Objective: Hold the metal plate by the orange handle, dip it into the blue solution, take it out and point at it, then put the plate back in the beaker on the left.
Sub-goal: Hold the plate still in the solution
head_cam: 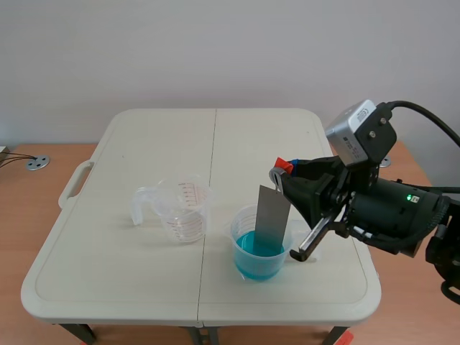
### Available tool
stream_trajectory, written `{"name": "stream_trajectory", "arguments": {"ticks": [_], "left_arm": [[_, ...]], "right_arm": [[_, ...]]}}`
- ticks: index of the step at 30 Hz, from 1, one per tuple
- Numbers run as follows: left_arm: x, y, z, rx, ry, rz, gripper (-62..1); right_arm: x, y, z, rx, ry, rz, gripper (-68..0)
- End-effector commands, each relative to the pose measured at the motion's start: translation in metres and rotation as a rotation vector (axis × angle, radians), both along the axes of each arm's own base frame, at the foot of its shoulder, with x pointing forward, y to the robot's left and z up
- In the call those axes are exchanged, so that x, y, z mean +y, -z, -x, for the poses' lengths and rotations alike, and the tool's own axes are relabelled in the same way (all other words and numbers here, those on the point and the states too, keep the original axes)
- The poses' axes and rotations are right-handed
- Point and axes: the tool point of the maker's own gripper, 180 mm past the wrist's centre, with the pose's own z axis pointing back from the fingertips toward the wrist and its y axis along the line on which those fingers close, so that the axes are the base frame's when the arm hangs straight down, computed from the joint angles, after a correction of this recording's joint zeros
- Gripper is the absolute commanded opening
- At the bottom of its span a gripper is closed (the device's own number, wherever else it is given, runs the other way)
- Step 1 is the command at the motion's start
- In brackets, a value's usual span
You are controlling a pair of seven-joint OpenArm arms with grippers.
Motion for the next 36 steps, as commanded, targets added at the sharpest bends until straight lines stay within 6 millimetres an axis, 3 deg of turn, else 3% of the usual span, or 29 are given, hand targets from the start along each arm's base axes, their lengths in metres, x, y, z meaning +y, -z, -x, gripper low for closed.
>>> {"name": "stream_trajectory", "arguments": {"ticks": [1, 36], "left_arm": [[-0.0038, -0.0024, -0.0016, -0.013, -0.002, 0.019, -59.4], [-0.0027, -0.0009, -0.0004, -0.004, -0.004, 0.012, -59.4]], "right_arm": [[-0.0004, -0.0027, -0.002, -0.009, -0.006, 0.008, -66.0], [-0.0005, -0.0029, -0.002, -0.01, -0.005, 0.007, -66.0]]}}
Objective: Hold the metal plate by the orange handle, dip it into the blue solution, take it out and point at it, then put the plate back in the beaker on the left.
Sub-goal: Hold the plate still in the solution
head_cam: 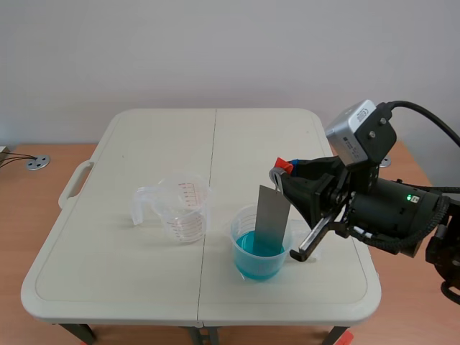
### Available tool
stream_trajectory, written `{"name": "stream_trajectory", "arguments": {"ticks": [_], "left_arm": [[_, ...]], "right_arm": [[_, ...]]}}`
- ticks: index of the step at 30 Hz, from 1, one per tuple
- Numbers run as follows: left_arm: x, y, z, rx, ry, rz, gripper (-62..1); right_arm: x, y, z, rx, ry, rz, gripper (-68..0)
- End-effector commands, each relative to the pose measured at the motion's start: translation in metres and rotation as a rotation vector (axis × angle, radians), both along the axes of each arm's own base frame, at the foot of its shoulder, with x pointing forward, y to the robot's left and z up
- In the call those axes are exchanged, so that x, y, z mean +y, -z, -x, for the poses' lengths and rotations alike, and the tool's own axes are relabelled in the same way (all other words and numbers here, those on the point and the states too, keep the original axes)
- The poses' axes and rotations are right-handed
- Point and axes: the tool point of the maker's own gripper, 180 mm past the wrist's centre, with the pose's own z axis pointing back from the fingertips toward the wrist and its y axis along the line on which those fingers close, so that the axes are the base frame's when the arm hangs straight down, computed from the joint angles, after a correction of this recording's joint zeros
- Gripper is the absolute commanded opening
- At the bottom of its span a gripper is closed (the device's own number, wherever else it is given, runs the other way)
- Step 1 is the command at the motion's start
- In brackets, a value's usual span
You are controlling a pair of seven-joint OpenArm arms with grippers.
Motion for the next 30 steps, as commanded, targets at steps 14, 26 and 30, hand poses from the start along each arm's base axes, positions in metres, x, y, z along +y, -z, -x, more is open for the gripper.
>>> {"name": "stream_trajectory", "arguments": {"ticks": [14, 26, 30], "left_arm": [[-0.004, -0.002, -0.001, -0.012, -0.002, 0.018, -59.4], [-0.004, -0.002, -0.001, -0.012, -0.005, 0.019, -59.4], [-0.005, -0.004, -0.003, -0.024, -0.003, 0.027, -59.4]], "right_arm": [[0.004, -0.032, -0.004, -0.09, -0.019, 0.002, -66.0], [0.012, -0.06, -0.002, -0.129, -0.029, 0.002, -66.0], [0.015, -0.071, -0.001, -0.142, -0.033, -0.001, -66.0]]}}
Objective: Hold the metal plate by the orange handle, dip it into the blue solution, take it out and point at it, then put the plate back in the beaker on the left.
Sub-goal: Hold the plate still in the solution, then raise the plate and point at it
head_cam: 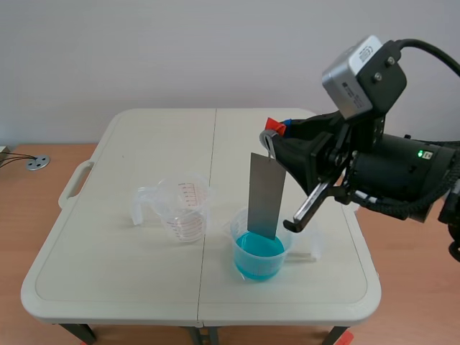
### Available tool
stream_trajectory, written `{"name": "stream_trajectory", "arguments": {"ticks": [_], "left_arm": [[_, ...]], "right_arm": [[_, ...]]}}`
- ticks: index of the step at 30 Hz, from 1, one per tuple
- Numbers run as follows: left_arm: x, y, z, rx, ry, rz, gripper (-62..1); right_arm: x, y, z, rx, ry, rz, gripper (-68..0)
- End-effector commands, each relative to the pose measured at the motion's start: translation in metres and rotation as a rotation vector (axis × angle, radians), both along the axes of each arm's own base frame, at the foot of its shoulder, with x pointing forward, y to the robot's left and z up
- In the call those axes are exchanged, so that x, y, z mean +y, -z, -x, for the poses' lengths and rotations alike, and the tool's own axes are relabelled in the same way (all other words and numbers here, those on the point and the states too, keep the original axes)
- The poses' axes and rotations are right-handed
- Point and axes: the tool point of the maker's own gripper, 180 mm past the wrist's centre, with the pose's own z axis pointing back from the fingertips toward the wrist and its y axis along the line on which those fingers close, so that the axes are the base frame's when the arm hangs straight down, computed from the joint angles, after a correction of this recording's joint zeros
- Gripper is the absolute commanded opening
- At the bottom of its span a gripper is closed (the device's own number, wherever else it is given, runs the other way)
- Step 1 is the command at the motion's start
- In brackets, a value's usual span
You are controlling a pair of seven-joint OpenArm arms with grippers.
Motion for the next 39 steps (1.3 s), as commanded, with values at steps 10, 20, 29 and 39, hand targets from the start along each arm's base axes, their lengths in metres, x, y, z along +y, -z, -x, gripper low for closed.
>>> {"name": "stream_trajectory", "arguments": {"ticks": [10, 20, 29, 39], "left_arm": [[-0.01, -0.022, -0.04, -0.151, 0.015, 0.052, -59.4], [-0.045, -0.043, -0.075, -0.205, 0.188, 0.155, -59.4], [-0.076, -0.051, -0.11, -0.247, 0.273, 0.162, -59.4], [-0.113, -0.041, -0.149, -0.255, 0.297, 0.191, -59.4]], "right_arm": [[0.007, -0.044, 0.006, -0.075, -0.033, -0.029, -66.0], [0.014, -0.067, 0.016, -0.085, -0.065, -0.038, -66.0], [0.019, -0.079, 0.023, -0.088, -0.081, -0.029, -66.0], [0.012, -0.088, 0.021, -0.09, -0.063, -0.043, -66.0]]}}
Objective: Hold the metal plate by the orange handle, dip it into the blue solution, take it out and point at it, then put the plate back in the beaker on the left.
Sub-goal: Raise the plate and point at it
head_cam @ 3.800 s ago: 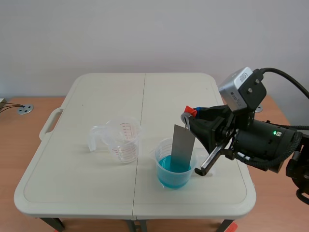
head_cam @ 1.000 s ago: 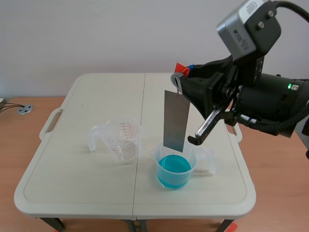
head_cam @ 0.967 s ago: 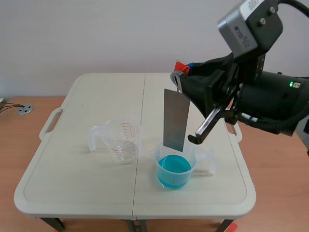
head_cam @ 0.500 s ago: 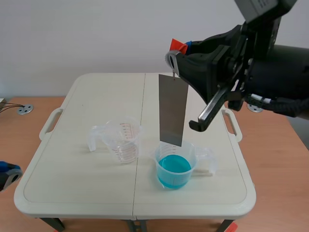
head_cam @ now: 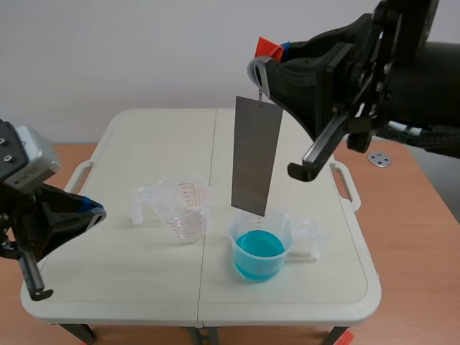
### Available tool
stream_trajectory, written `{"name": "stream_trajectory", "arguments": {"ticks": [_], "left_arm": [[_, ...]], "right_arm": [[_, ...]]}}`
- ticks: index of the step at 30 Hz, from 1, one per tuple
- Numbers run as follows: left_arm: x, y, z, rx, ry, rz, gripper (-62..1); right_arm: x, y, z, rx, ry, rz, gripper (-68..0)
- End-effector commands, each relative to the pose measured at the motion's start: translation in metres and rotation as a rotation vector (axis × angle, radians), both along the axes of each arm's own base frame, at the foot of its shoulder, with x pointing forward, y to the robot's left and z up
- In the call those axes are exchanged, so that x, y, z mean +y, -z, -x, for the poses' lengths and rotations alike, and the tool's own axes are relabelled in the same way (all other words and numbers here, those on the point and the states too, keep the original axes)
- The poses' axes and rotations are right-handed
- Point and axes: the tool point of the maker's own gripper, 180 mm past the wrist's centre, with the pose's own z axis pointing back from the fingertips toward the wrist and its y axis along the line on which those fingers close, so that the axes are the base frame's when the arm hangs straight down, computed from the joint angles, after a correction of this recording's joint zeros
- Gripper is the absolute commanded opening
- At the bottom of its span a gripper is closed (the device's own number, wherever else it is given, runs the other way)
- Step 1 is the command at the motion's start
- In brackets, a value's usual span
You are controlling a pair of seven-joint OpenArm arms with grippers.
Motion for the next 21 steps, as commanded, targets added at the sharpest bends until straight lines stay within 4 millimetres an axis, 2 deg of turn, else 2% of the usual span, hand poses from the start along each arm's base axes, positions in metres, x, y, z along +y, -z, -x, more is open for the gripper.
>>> {"name": "stream_trajectory", "arguments": {"ticks": [1, 4, 9, 15, 21], "left_arm": [[-0.008, -0.001, -0.004, -0.003, -0.003, 0.034, -59.4], [-0.024, 0.004, -0.006, 0.022, 0.039, 0.044, -59.4], [-0.048, 0.001, -0.006, 0.031, 0.125, 0.064, -59.4], [-0.069, -0.009, -0.011, 0.015, 0.198, 0.077, -59.4], [-0.088, -0.01, -0.009, 0.03, 0.255, 0.082, -59.4]], "right_arm": [[-0.001, -0.012, 0.002, -0.037, -0.007, -0.015, -66.0], [-0.003, -0.012, 0.001, -0.039, -0.002, -0.014, -66.0], [-0.003, -0.012, 0.001, -0.039, -0.002, -0.014, -66.0], [-0.003, -0.012, 0.001, -0.039, -0.002, -0.014, -66.0], [-0.003, -0.012, 0.001, -0.039, -0.002, -0.014, -66.0]]}}
